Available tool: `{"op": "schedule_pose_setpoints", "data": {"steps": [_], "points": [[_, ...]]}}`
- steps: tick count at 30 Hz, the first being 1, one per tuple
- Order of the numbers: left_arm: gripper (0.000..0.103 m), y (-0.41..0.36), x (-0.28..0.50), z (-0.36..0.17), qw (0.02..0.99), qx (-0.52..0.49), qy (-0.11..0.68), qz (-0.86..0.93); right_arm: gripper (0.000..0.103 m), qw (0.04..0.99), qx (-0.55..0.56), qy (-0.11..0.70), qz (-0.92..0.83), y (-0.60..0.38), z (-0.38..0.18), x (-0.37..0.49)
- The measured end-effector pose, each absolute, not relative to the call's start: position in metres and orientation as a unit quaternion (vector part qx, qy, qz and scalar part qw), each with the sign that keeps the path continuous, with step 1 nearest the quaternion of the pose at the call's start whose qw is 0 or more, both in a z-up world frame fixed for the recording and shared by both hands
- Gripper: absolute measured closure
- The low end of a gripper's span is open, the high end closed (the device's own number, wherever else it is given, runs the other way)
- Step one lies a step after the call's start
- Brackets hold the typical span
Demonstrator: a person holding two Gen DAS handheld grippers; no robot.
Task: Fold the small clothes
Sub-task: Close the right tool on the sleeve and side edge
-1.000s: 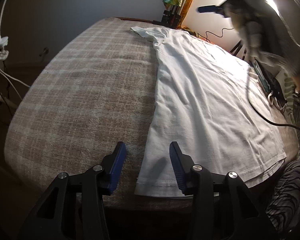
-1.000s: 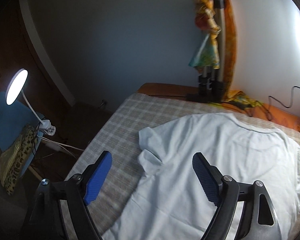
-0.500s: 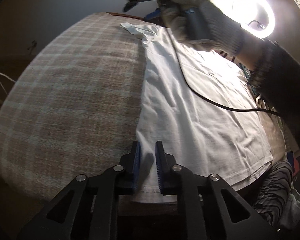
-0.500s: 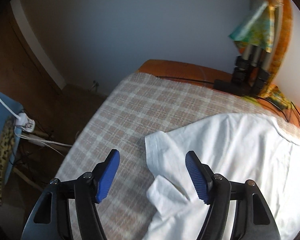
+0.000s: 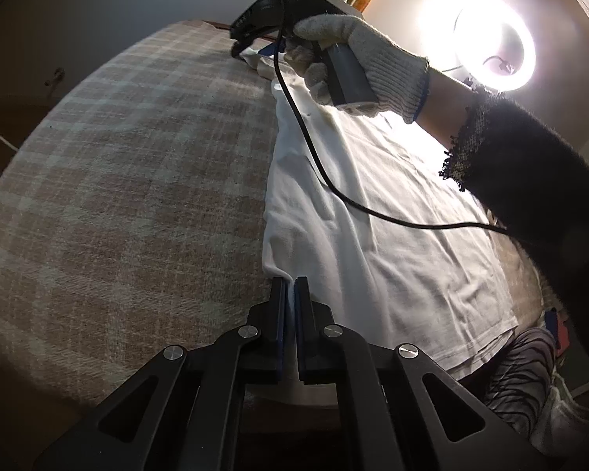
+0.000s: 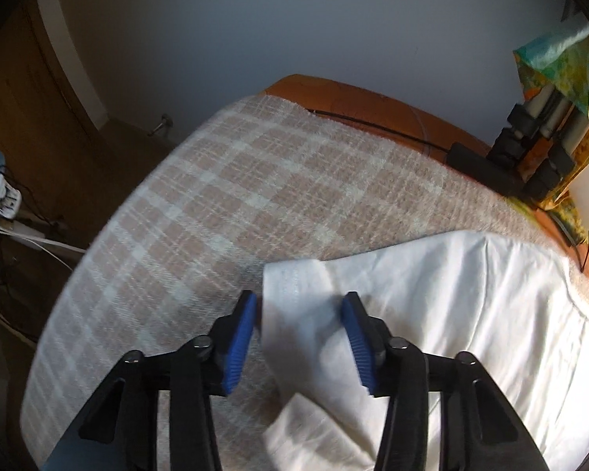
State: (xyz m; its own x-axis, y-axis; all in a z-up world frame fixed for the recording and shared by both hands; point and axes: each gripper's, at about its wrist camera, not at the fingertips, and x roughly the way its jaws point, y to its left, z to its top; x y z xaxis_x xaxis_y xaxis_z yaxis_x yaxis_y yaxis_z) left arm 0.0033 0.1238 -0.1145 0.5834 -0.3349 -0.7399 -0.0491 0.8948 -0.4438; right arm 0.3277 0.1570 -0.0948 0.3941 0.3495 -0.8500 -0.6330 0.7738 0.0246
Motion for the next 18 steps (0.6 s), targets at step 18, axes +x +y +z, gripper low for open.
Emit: {"op": "schedule_pose_setpoints", "data": {"steps": [18], "points": [[0.101,0.106,-0.003,-0.092,0.882,-0.203,0.41,-0.111,0.102,0.852,-0.104,0.426,0.285,0.102,-0.038,0.329]]}}
